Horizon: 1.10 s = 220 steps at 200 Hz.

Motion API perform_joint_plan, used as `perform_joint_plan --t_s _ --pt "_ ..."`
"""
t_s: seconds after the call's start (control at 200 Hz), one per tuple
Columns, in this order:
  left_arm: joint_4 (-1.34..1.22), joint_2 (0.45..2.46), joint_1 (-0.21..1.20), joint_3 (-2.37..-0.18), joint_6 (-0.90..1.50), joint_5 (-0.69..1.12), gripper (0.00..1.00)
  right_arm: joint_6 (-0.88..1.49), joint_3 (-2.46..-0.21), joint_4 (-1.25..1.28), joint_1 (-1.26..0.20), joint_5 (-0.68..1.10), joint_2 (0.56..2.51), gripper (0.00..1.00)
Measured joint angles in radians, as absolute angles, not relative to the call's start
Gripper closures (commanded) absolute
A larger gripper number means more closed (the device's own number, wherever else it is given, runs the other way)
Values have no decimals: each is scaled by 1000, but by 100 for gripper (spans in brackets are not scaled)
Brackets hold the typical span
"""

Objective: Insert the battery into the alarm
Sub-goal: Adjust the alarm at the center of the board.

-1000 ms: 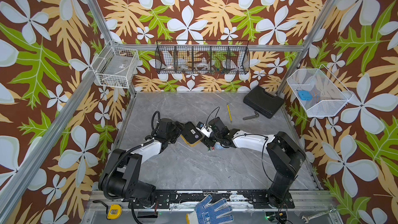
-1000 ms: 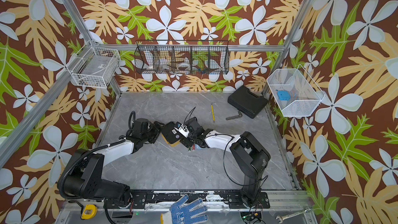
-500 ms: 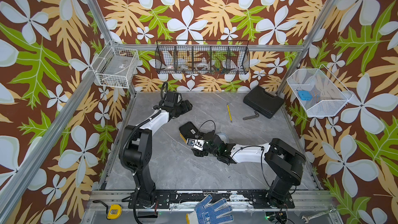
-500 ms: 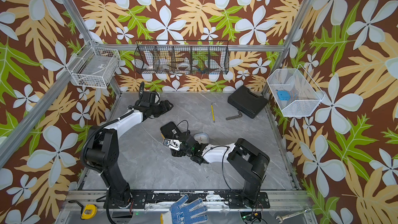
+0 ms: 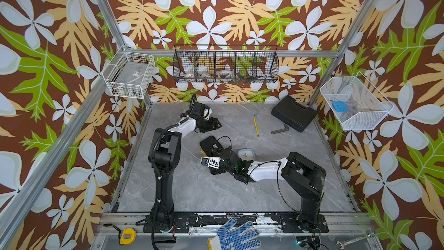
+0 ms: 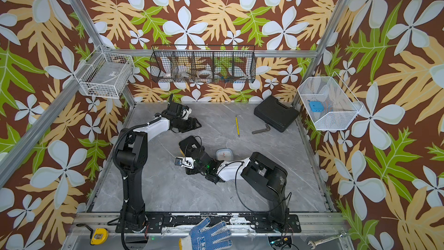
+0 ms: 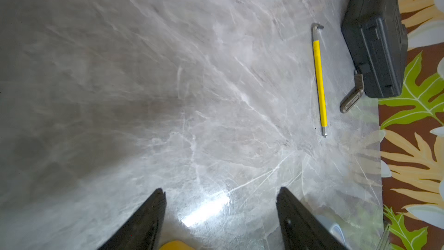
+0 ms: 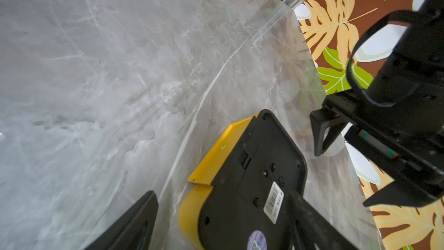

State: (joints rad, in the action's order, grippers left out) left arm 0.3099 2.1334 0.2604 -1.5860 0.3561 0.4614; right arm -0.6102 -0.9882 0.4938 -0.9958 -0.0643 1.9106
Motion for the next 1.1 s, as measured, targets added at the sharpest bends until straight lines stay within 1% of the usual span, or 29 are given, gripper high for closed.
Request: perform_joint_plan --t_s 0.245,0.45,0.631,1.021,1.101 --pt "311 2125 271 -1521 310 485 25 -614 -1001 437 -991 -138 1914 14" --pt "279 2059 262 -1410 288 482 25 -568 -971 381 -939 -169 1862 14" --pt "242 2019 249 -1354 290 471 26 -527 -971 346 -905 -182 1857 14" --pt "167 1843 218 -1127 354 457 27 -469 -1016 277 -817 -191 1883 14" --pt "168 1808 217 -1108 369 454 27 -476 -1008 278 -815 -186 1878 14"
